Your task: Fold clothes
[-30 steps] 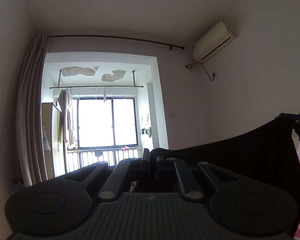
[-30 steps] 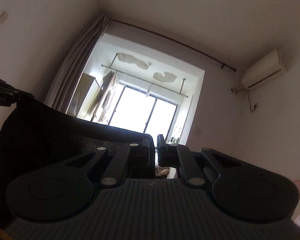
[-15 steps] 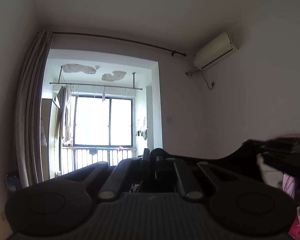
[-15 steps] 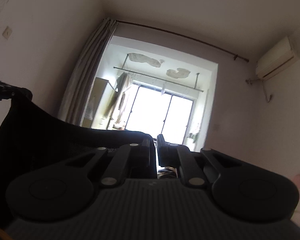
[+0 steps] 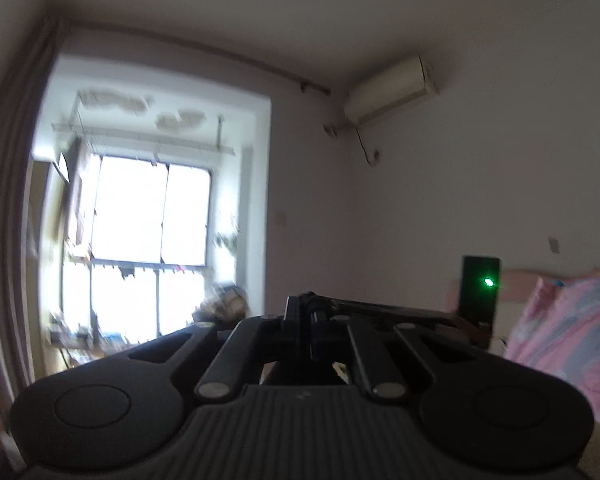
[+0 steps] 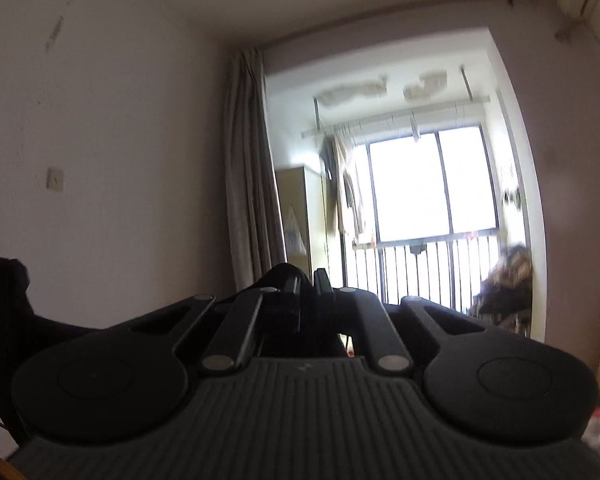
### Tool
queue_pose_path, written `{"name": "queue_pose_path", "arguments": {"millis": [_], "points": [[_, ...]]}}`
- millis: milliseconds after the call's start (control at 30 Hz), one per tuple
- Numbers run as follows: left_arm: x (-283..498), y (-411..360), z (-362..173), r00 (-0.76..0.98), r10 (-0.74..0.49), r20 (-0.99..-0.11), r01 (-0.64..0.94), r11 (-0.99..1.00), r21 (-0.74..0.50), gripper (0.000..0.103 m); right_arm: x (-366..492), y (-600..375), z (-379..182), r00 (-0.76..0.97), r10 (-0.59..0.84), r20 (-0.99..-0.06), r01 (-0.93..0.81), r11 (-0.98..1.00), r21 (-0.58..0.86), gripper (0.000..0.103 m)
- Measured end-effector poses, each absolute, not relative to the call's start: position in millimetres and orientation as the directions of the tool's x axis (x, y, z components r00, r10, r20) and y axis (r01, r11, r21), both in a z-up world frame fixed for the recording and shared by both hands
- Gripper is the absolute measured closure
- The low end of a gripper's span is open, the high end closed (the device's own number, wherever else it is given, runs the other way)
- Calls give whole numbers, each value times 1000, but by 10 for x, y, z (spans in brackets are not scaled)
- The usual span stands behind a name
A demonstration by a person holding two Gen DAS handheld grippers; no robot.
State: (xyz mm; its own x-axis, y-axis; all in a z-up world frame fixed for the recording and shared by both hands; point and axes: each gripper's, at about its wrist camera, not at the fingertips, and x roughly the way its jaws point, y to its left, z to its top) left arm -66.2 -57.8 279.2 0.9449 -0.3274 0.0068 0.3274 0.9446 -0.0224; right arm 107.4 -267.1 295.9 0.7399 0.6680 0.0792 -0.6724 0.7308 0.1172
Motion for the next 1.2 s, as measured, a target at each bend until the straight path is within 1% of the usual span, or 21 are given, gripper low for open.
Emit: {"name": "queue_pose_path", "arguments": {"millis": [100, 167, 267, 300, 333, 367, 400, 467, 500, 533, 567, 600, 633, 667, 700, 733, 833, 900, 967, 1100, 1200], "points": [[-225, -801, 2204, 906, -397, -145, 387, 918, -92, 97, 1391, -2902, 2359, 757, 652, -47, -635, 750, 182, 98], [31, -979, 1718, 862, -438, -255, 417, 899, -135, 97, 1590, -3086, 1866, 763, 630, -143, -590, 770, 242, 98], [367, -1280, 877, 761, -477, -439, 455, 875, -164, 97, 1856, -3375, 1002, 745, 591, -309, -493, 800, 343, 98], [450, -1372, 588, 718, -476, -509, 458, 873, -170, 90, 1930, -3443, 707, 731, 573, -371, -453, 814, 364, 98], [529, -1463, 298, 669, -469, -577, 459, 871, -176, 86, 1965, -3498, 393, 716, 548, -432, -408, 831, 378, 98], [607, -1553, 9, 615, -460, -640, 460, 869, -183, 85, 1994, -3551, 75, 698, 521, -492, -361, 848, 387, 97], [612, -1536, -279, 563, -461, -686, 471, 861, -192, 83, 2023, -3605, -243, 674, 494, -549, -314, 864, 393, 97], [609, -1548, -636, 475, -470, -744, 490, 844, -220, 74, 2042, -3717, -725, 616, 453, -644, -227, 885, 405, 95], [602, -1525, -729, 443, -487, -753, 500, 831, -243, 65, 2050, -3773, -961, 582, 433, -688, -184, 895, 408, 95], [596, -1501, -815, 412, -505, -758, 510, 818, -268, 58, 2011, -3843, -1097, 553, 423, -717, -143, 897, 418, 94], [586, -1464, -855, 391, -525, -756, 522, 803, -288, 55, 1965, -3915, -1219, 525, 415, -743, -103, 898, 429, 93], [576, -1426, -889, 371, -545, -752, 535, 787, -307, 49, 1936, -4006, -1282, 503, 413, -759, -57, 892, 448, 87], [608, -1389, -873, 370, -557, -743, 542, 779, -314, 45, 1918, -4078, -1306, 486, 414, -770, -13, 884, 467, 75], [647, -1353, -850, 372, -569, -733, 549, 772, -320, 44, 1886, -4167, -1339, 473, 418, -775, 30, 872, 489, 68], [686, -1317, -827, 374, -580, -724, 556, 765, -326, 42, 1850, -4255, -1315, 475, 426, -770, 67, 855, 514, 54], [726, -1281, -803, 376, -591, -714, 563, 757, -331, 42, 1814, -4341, -1283, 478, 434, -764, 103, 836, 539, 47], [843, -1172, -733, 380, -624, -683, 583, 735, -347, 38, 1609, -4621, -1201, 530, 471, -705, 210, 733, 647, 42], [968, -1160, -614, 426, -601, -676, 576, 756, -309, 37, 1418, -4680, -1151, 560, 507, -656, 246, 654, 716, 36], [1209, -1263, -562, 454, -568, -686, 569, 778, -268, 37, 1246, -4657, -1172, 561, 532, -634, 273, 605, 748, 34], [1785, -1691, -660, 442, -528, -725, 619, 765, -179, 37, 878, -4429, -1250, 509, 542, -669, 296, 619, 727, 34], [2036, -2170, -710, 410, -482, -774, 684, 724, -88, 37, 694, -4165, -1338, 444, 522, -728, 291, 684, 669, 34]]}}
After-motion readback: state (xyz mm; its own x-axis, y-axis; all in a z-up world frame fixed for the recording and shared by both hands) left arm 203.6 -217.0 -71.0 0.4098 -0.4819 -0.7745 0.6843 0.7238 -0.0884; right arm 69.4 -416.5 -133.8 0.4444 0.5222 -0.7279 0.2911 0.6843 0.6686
